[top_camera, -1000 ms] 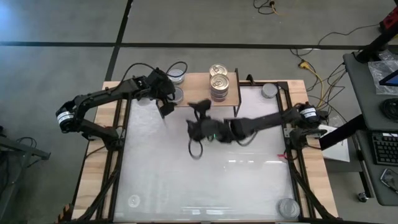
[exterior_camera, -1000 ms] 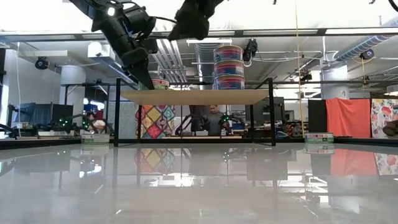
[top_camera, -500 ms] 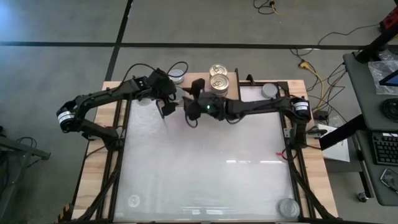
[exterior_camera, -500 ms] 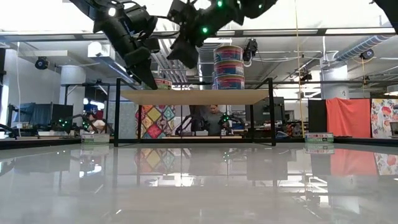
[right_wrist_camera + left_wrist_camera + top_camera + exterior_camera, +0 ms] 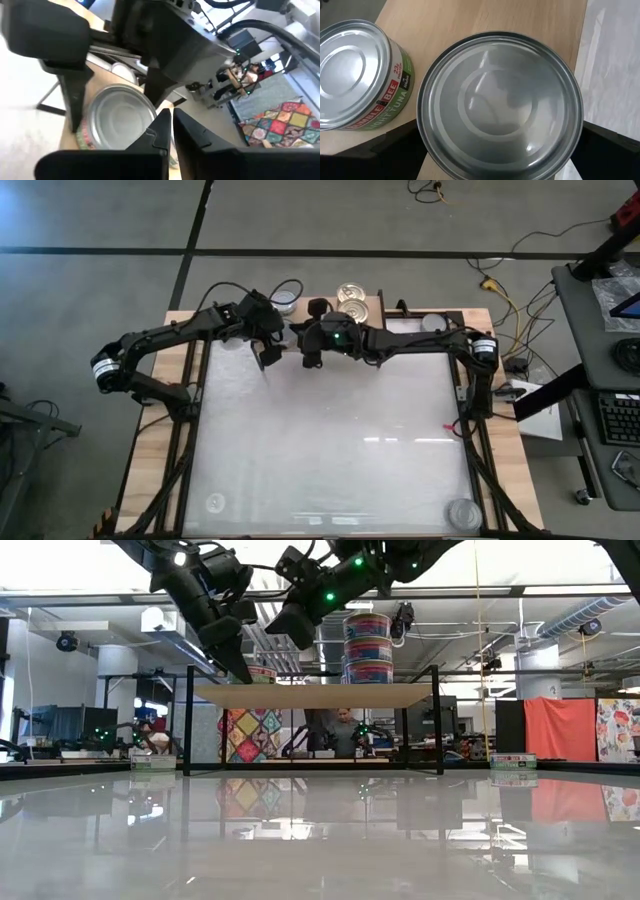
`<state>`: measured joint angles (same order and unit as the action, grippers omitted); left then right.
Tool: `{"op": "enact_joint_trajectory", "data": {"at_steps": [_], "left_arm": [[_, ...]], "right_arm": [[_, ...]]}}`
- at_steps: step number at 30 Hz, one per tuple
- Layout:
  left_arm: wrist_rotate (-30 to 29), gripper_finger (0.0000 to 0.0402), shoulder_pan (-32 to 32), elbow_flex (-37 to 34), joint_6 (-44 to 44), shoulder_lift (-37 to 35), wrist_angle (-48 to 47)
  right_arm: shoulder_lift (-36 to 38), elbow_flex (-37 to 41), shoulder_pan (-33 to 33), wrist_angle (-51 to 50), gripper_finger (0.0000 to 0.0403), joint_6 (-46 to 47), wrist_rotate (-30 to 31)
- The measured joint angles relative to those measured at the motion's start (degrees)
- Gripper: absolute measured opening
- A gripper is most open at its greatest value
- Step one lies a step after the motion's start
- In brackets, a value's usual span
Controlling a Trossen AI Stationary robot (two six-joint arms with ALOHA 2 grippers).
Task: Stack canned seafood by type on shelf
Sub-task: Put the green tuna can on the shelf aligned with the other green tuna can
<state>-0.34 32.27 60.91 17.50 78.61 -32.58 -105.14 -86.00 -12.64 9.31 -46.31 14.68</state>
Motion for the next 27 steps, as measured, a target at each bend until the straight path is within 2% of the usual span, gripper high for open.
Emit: {"op": "enact_joint_trajectory", "data": {"at_steps": [9, 14, 16, 19, 23, 27], "left_arm": [[-0.4, 0.04, 0.0, 0.0, -1.1, 0.0, -0.2], [-0.4, 0.04, 0.0, 0.1, -1.2, 0.2, -0.3], [-0.4, 0.04, 0.0, 0.1, -1.0, 0.2, -0.3], [-0.4, 0.04, 0.0, 0.1, -1.0, 0.2, -0.3], [-0.4, 0.04, 0.0, 0.1, -0.6, 0.2, -0.3], [-0.5, 0.04, 0.0, 0.1, -0.1, 0.2, -0.3]], "right_arm": [[0.0, 0.0, 1.5, -1.4, 0.0009, -1.7, -0.3], [-3.3, 0.0, 2.1, 3.9, 0.0009, -1.7, -3.5], [-4.9, 0.0, 2.6, 7.4, 0.0009, 0.6, 0.2], [-6.8, -2.6, 3.9, 6.1, 0.0009, 5.6, 8.4], [-8.8, -8.8, 6.2, -4.4, 0.0009, 10.7, 14.1], [-13.0, -15.7, 7.3, -13.3, 0.0009, 11.3, 17.6]]}}
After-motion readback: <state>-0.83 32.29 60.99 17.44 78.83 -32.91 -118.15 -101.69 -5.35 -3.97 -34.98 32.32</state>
